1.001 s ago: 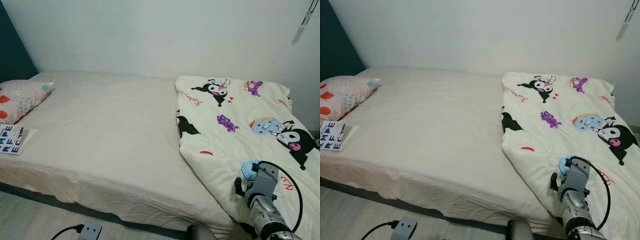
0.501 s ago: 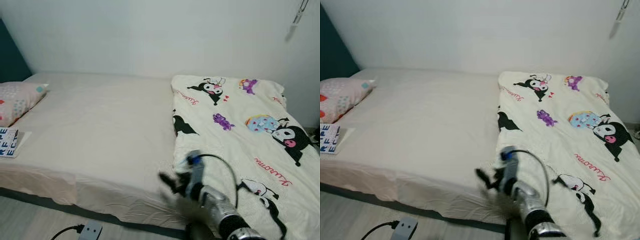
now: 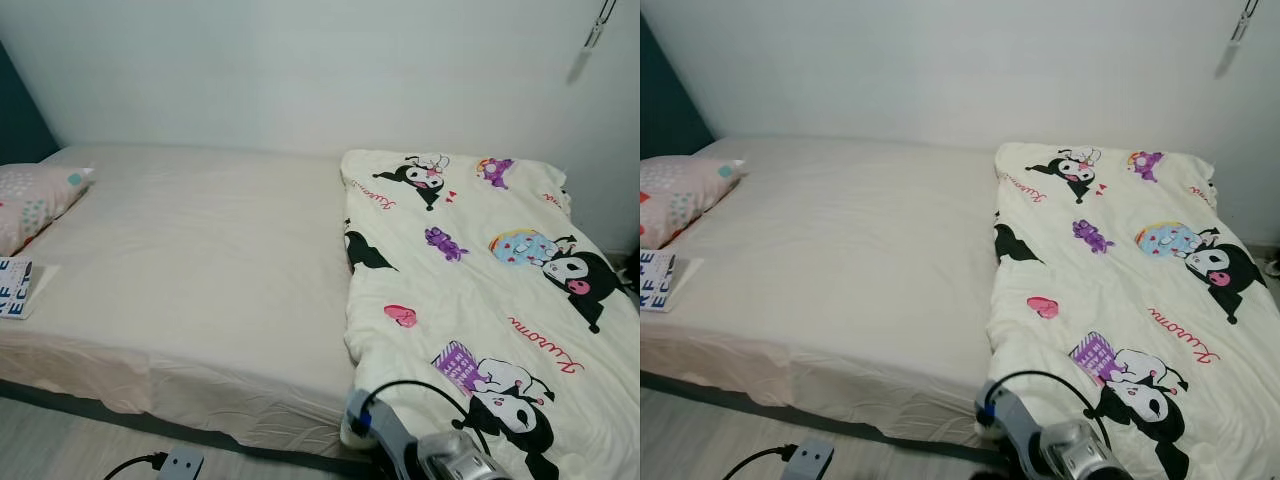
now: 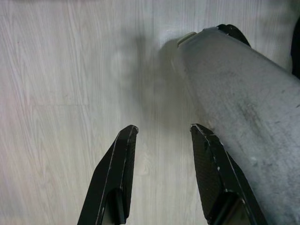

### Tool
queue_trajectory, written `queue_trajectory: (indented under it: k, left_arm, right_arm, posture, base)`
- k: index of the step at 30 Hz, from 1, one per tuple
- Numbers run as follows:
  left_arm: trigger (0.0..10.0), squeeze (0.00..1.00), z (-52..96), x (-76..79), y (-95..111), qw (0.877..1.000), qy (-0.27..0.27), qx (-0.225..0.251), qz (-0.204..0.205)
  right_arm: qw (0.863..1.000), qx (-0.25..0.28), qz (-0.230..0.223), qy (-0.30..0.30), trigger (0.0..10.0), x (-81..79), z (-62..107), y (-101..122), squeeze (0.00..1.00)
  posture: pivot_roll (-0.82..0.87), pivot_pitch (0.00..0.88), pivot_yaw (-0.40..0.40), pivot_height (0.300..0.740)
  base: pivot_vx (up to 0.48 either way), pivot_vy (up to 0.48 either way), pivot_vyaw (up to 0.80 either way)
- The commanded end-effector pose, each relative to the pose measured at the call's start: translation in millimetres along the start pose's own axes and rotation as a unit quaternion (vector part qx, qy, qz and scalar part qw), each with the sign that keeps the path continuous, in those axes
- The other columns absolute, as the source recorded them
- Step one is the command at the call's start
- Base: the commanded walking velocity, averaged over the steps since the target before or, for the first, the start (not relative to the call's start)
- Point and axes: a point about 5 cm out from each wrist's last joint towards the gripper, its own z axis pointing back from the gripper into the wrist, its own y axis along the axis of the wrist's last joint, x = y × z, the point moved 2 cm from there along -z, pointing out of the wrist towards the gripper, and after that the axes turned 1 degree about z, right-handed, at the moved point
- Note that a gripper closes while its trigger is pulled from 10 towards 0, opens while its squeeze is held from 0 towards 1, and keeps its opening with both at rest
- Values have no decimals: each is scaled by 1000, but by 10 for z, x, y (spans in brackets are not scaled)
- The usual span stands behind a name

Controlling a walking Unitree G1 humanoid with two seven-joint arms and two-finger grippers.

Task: Clean up the room

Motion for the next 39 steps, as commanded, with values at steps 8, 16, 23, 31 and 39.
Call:
queue_trajectory:
  k: [8,16,23,31,39]
  left_arm:
    - [10000,0,-7,134,-134,1000,-15,-21,-12]
    - [10000,0,-20,180,-106,1000,-16,-18,-17]
    - [10000,0,-18,120,-40,1000,-17,-12,-19]
    - [10000,0,-13,69,-7,1000,-15,-10,-18]
    - [10000,0,-27,149,-23,1000,-17,-11,-19]
  right_arm:
    - [987,94,43,122,10000,-372,80,443,0]
    - [975,140,28,172,10000,-516,228,673,0]
    - [918,304,22,252,10000,-672,793,1194,0]
    - [918,338,-120,-167,10000,560,844,1203,0]
    - [950,160,-122,-237,10000,612,644,680,0]
  posture:
    - [3,61,26,610]
    - [11,50,20,610]
    - [4,56,18,610]
    - [10,64,16,610]
    - [16,74,25,610]
  base:
    - [0,0,0]
    - [0,0,0]
    - [0,0,0]
    - [0,0,0]
    - [0,0,0]
